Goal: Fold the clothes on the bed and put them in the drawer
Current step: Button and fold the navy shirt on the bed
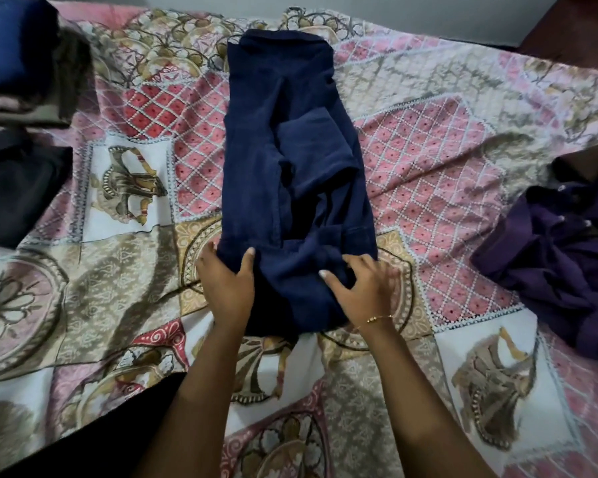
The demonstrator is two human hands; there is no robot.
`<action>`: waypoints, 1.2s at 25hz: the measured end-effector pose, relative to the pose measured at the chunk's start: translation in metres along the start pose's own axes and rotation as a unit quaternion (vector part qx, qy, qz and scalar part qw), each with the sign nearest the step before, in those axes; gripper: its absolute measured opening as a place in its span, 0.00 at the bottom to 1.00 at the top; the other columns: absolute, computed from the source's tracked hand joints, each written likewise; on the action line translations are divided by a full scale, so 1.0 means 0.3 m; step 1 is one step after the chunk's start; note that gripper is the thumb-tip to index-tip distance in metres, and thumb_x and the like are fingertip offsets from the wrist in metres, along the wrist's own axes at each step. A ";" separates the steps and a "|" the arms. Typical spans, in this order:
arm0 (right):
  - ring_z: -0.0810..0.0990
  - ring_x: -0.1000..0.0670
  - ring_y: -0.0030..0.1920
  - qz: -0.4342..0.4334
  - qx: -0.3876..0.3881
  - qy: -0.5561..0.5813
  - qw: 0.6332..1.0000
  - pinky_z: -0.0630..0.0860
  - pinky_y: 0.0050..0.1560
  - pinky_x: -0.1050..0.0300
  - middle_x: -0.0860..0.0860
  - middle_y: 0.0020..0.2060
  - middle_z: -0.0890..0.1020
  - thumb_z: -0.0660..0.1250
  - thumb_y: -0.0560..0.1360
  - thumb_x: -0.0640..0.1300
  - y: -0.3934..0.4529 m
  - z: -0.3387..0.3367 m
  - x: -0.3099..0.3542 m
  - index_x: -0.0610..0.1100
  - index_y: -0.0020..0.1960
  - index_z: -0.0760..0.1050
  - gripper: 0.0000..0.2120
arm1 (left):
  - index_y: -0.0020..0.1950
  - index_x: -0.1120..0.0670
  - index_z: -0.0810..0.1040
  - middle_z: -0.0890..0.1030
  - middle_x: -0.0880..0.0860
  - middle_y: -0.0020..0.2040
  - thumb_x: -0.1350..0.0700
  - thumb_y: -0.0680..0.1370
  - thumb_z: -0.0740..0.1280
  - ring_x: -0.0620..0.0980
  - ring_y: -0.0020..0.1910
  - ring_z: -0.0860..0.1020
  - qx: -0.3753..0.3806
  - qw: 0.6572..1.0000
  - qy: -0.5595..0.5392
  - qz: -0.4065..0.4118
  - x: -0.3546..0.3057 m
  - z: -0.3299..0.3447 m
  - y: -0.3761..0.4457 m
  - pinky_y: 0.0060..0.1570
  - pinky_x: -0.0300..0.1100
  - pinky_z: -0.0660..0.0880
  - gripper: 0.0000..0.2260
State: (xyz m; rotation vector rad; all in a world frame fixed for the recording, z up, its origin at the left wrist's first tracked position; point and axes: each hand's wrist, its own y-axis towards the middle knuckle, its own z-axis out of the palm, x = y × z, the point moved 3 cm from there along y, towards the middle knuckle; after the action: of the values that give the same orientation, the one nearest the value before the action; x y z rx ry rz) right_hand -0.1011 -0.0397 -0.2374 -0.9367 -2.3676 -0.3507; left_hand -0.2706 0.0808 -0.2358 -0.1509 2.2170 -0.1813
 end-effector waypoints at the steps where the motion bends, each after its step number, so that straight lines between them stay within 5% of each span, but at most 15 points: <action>1: 0.77 0.37 0.46 0.011 -0.030 -0.020 0.999 0.68 0.48 0.44 0.44 0.39 0.81 0.64 0.70 0.55 0.023 -0.001 0.006 0.40 0.45 0.80 0.18 | 0.56 0.65 0.74 0.77 0.63 0.52 0.55 0.77 0.67 0.60 0.52 0.76 -0.016 0.999 -0.006 0.038 -0.012 -0.008 0.010 0.49 0.44 0.70 0.15; 3: 0.75 0.38 0.50 0.072 -0.033 -0.039 0.996 0.66 0.48 0.47 0.43 0.42 0.81 0.67 0.73 0.46 0.065 -0.002 0.006 0.40 0.45 0.79 0.09 | 0.49 0.66 0.74 0.78 0.64 0.45 0.60 0.78 0.64 0.60 0.44 0.75 -0.033 0.995 0.004 0.094 -0.034 -0.021 0.027 0.40 0.40 0.62 0.08; 5: 0.71 0.39 0.54 0.129 -0.036 -0.057 0.989 0.66 0.49 0.50 0.42 0.50 0.77 0.70 0.71 0.44 0.094 -0.019 -0.009 0.41 0.49 0.76 0.10 | 0.52 0.64 0.71 0.78 0.63 0.46 0.57 0.79 0.64 0.60 0.45 0.75 -0.021 0.998 0.008 0.058 -0.034 -0.014 0.047 0.40 0.41 0.62 0.10; 8: 0.73 0.37 0.47 0.014 -0.135 -0.016 0.991 0.68 0.49 0.49 0.38 0.48 0.73 0.68 0.70 0.36 0.073 -0.058 -0.044 0.38 0.46 0.77 0.05 | 0.54 0.62 0.66 0.76 0.62 0.47 0.58 0.79 0.62 0.57 0.43 0.73 -0.035 0.999 0.008 0.015 -0.020 -0.024 0.038 0.43 0.45 0.67 0.10; 11: 0.76 0.41 0.49 -0.100 -0.076 -0.037 0.991 0.78 0.48 0.47 0.40 0.52 0.74 0.53 0.77 0.41 0.031 -0.078 -0.117 0.40 0.55 0.80 0.18 | 0.57 0.64 0.71 0.73 0.62 0.56 0.64 0.79 0.57 0.58 0.50 0.73 0.034 0.977 0.093 0.188 0.016 -0.070 0.022 0.46 0.41 0.66 0.09; 13: 0.76 0.48 0.56 -0.135 0.003 -0.064 0.989 0.76 0.57 0.48 0.49 0.57 0.75 0.54 0.79 0.50 0.042 -0.089 -0.141 0.47 0.63 0.74 0.17 | 0.65 0.59 0.71 0.69 0.57 0.67 0.63 0.78 0.55 0.55 0.60 0.73 0.085 0.927 0.156 0.331 0.049 -0.112 0.037 0.46 0.40 0.72 0.16; 15: 0.72 0.52 0.63 -0.201 0.060 -0.140 0.968 0.70 0.65 0.51 0.58 0.61 0.72 0.60 0.77 0.57 0.078 -0.098 -0.145 0.55 0.69 0.64 0.22 | 0.68 0.58 0.68 0.64 0.56 0.72 0.64 0.74 0.52 0.58 0.66 0.69 0.123 0.842 0.223 0.475 0.086 -0.131 0.060 0.42 0.47 0.78 0.22; 18: 0.73 0.39 0.59 -0.320 0.046 -0.173 0.930 0.76 0.52 0.46 0.45 0.70 0.65 0.60 0.76 0.32 0.117 -0.098 -0.176 0.59 0.72 0.54 0.34 | 0.73 0.56 0.60 0.55 0.51 0.77 0.66 0.69 0.49 0.58 0.71 0.61 0.197 0.775 0.279 0.531 0.092 -0.124 0.088 0.41 0.47 0.79 0.31; 20: 0.72 0.40 0.56 -0.391 0.052 -0.227 0.890 0.74 0.45 0.48 0.44 0.70 0.63 0.60 0.72 0.27 0.143 -0.090 -0.194 0.55 0.73 0.55 0.37 | 0.73 0.56 0.61 0.63 0.56 0.74 0.65 0.68 0.49 0.57 0.73 0.56 0.227 0.741 0.308 0.552 0.065 -0.093 0.098 0.53 0.51 0.77 0.31; 22: 0.70 0.42 0.61 -0.443 0.039 -0.269 0.854 0.68 0.49 0.49 0.48 0.71 0.65 0.60 0.72 0.32 0.160 -0.084 -0.181 0.55 0.72 0.59 0.33 | 0.72 0.55 0.61 0.66 0.59 0.72 0.62 0.72 0.51 0.55 0.76 0.47 0.223 0.711 0.332 0.578 0.056 -0.060 0.119 0.70 0.54 0.59 0.27; 25: 0.68 0.43 0.64 -0.493 0.073 -0.270 0.824 0.64 0.53 0.49 0.48 0.68 0.72 0.58 0.69 0.35 0.195 -0.089 -0.169 0.51 0.66 0.66 0.26 | 0.73 0.54 0.59 0.67 0.61 0.71 0.58 0.73 0.55 0.56 0.75 0.53 0.221 0.707 0.356 0.570 0.080 -0.029 0.118 0.72 0.49 0.48 0.27; 28: 0.70 0.46 0.58 -0.451 0.097 -0.220 0.860 0.64 0.51 0.52 0.44 0.56 0.81 0.53 0.68 0.38 0.213 -0.068 -0.123 0.41 0.68 0.61 0.28 | 0.72 0.54 0.63 0.68 0.60 0.70 0.61 0.72 0.60 0.60 0.71 0.62 0.288 0.715 0.312 0.555 0.063 -0.033 0.145 0.72 0.47 0.54 0.28; 30: 0.72 0.48 0.46 -0.461 0.104 -0.197 0.859 0.64 0.45 0.54 0.45 0.42 0.82 0.54 0.70 0.42 0.257 -0.063 -0.105 0.40 0.68 0.62 0.26 | 0.72 0.55 0.66 0.68 0.58 0.70 0.51 0.77 0.60 0.60 0.71 0.62 0.337 0.754 0.261 0.499 0.006 -0.048 0.158 0.70 0.47 0.61 0.23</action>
State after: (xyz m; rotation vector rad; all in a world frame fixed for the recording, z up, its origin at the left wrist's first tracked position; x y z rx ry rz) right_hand -0.0213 -0.0093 -0.2380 0.3389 -3.0253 -0.2483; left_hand -0.2853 0.1280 -0.2373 1.6247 2.2724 -0.4357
